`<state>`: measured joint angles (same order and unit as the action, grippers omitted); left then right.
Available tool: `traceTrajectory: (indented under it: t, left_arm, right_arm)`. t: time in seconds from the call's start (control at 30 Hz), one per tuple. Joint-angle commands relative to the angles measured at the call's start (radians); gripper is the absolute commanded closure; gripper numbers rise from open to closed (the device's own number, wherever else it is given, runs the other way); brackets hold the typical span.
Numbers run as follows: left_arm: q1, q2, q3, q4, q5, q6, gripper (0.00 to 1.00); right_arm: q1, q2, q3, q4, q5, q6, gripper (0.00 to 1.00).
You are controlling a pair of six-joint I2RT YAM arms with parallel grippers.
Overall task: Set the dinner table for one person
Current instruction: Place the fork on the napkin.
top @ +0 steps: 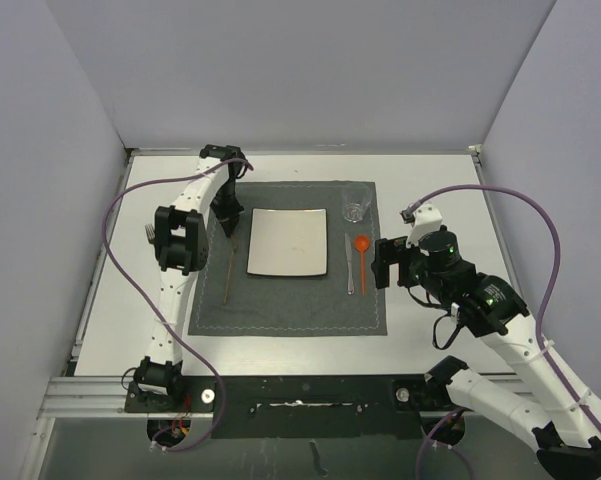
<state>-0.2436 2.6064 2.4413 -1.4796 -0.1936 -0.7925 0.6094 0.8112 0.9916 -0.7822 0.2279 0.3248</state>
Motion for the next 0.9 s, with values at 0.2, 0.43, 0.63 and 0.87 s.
traceTrajectory:
  t: [0.2,0.43,0.63,0.87]
  left_arm:
    - [-0.005,0.000,0.037,0.037,-0.023,0.004,1.00]
    - [-0.007,-0.041,0.020,0.050,-0.021,0.016,0.77]
    - [-0.011,-0.077,0.000,0.054,-0.029,0.019,0.72]
    - [-0.016,-0.119,-0.004,0.030,-0.058,0.021,0.69]
  right_arm:
    - [0.001,-0.007,0.004,0.037,0.009,-0.009,0.02]
    - [0.001,-0.024,0.004,0.031,0.003,-0.003,0.02]
    - [0.002,-0.036,0.005,0.023,-0.004,0.008,0.02]
    - [0.002,-0.051,0.013,0.019,-0.010,0.012,0.02]
